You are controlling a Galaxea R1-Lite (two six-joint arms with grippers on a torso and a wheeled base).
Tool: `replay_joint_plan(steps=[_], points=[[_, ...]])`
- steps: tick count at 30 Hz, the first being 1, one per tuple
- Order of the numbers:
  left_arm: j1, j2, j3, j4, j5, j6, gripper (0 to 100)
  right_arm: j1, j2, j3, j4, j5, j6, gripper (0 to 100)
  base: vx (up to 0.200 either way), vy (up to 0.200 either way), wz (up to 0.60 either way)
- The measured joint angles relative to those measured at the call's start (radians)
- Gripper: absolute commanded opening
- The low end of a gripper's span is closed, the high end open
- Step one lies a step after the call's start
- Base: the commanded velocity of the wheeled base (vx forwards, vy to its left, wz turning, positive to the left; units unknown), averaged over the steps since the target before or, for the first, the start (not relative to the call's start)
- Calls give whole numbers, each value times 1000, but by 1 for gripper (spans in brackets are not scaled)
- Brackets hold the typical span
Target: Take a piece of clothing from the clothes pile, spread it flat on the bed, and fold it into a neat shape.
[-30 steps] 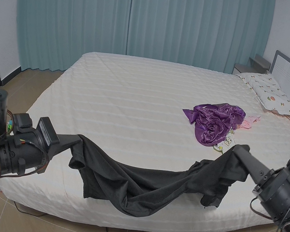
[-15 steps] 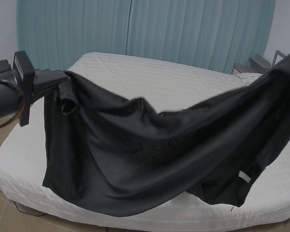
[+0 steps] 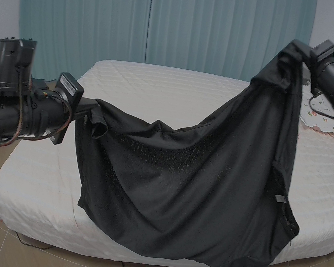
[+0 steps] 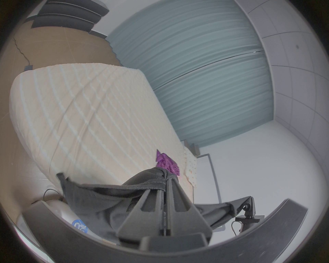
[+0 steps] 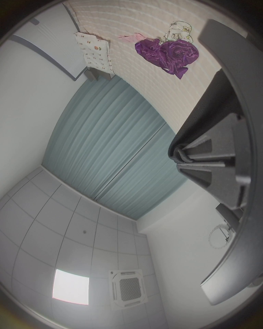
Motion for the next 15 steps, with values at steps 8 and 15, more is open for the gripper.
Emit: replay_joint_plan(steps=[8, 15], points=[[44, 172, -66, 9, -20, -4, 0, -37, 270, -81, -144, 29, -1, 0, 200, 0, 0], [92, 337, -137, 8, -53, -13, 0, -41, 428, -117, -222, 27, -2, 0, 86, 0, 0]])
